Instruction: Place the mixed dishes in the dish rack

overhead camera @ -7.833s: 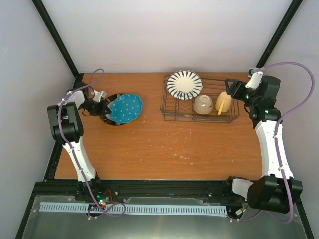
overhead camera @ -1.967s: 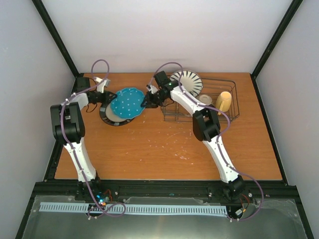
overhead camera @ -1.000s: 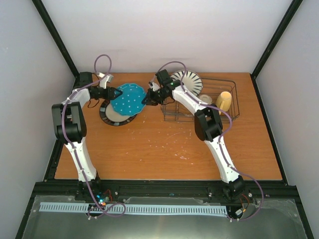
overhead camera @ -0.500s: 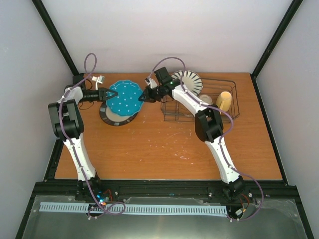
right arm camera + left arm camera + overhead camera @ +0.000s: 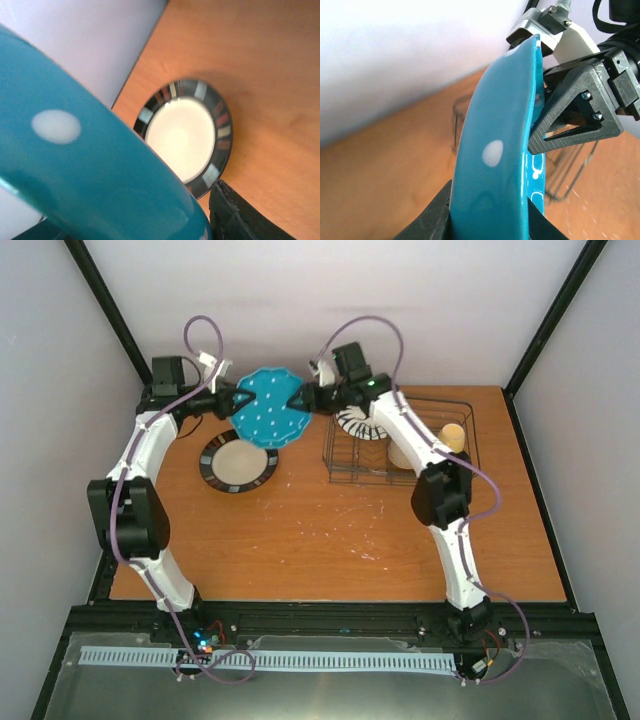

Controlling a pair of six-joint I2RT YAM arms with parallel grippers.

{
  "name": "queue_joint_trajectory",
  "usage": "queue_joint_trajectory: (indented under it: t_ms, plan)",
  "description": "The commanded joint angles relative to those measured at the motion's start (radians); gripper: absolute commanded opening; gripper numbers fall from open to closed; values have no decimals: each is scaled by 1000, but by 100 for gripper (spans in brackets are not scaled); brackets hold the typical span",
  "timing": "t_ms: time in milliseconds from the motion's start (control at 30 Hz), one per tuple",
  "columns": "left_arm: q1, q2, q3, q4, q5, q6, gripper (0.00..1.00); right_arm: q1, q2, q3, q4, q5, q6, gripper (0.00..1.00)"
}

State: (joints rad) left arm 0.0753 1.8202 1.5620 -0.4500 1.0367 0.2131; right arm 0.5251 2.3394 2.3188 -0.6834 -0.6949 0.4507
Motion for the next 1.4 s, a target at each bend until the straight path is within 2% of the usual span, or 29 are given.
queue_joint_trajectory:
  t_ms: [0, 200, 333, 533, 633, 767, 867, 933, 1100, 1367]
  plan:
    - [-118, -130, -11, 293, -107, -15, 1, -20, -288, 37, 108, 122, -127, 51]
    - [-171, -159, -25, 504, -157, 11, 1, -127, -713, -427, 284, 438, -132, 51]
    - [-235, -112, 25, 535, -178, 97, 1, -225, -969, -685, 382, 598, -124, 54]
    - [-368, 25, 160, 520, -191, 342, 1, -392, -1193, -911, 324, 615, -101, 54]
    - [-429, 72, 198, 557, -186, 458, 1, -432, -1268, -988, 301, 602, -79, 54]
    - [-496, 175, 368, 454, -210, 574, 1, -480, -1346, -1078, 289, 590, -63, 54]
    - [-554, 209, 379, 487, -282, 679, 1, -515, -1372, -1109, 275, 567, -66, 54]
    - [-568, 234, 388, 531, -296, 686, 1, -534, -1381, -1121, 269, 557, -67, 54]
    - [-574, 308, 474, 494, -279, 683, 1, -589, -1392, -1145, 270, 517, -66, 54]
    - [-580, 338, 513, 353, -313, 685, 1, -686, -1367, -1171, 295, 426, -59, 54]
